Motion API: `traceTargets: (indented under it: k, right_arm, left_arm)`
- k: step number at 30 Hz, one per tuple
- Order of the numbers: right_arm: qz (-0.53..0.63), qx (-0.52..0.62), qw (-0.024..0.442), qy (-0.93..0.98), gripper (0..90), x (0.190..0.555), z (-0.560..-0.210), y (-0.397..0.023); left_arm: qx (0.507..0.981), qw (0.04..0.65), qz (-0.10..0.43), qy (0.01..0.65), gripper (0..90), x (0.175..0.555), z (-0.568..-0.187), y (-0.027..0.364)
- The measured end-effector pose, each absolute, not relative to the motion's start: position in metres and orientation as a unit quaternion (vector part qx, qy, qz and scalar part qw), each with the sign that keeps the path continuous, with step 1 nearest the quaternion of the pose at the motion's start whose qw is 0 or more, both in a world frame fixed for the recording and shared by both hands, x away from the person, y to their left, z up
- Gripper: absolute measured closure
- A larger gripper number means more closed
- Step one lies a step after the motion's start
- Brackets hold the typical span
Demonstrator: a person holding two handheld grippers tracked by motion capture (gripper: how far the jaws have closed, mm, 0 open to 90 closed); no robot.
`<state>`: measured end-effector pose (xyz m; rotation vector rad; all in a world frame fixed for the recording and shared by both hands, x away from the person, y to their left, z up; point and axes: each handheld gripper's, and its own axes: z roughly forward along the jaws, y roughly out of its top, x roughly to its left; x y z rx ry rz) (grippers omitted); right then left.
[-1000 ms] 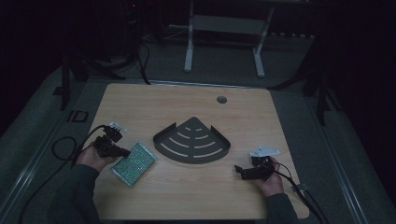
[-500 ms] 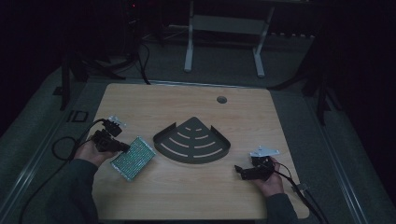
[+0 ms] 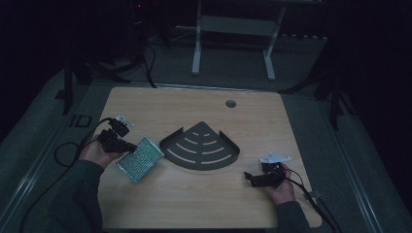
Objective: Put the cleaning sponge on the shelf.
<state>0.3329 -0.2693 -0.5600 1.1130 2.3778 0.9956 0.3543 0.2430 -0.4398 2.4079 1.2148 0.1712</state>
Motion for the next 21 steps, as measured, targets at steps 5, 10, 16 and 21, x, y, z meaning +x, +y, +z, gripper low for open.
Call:
traceTargets:
  k: [5,10,16,21]
  right_arm:
    - [0.35,0.391,0.166,0.835,9.7,0.333,-0.56,-0.269]
    - [0.349,0.391,0.165,0.835,9.7,0.333,-0.56,-0.269]
    - [0.349,0.391,0.165,0.835,9.7,0.333,-0.56,-0.269]
    - [0.349,0.391,0.166,0.835,9.7,0.333,-0.56,-0.269]
  left_arm:
    - [0.871,0.22,0.066,0.434,90.0,0.356,-0.432,0.241]
    - [0.873,0.221,0.072,0.43,90.0,0.359,-0.425,0.238]
    - [0.876,0.22,0.075,0.423,90.0,0.363,-0.418,0.232]
    - [0.877,0.222,0.08,0.419,90.0,0.367,-0.412,0.229]
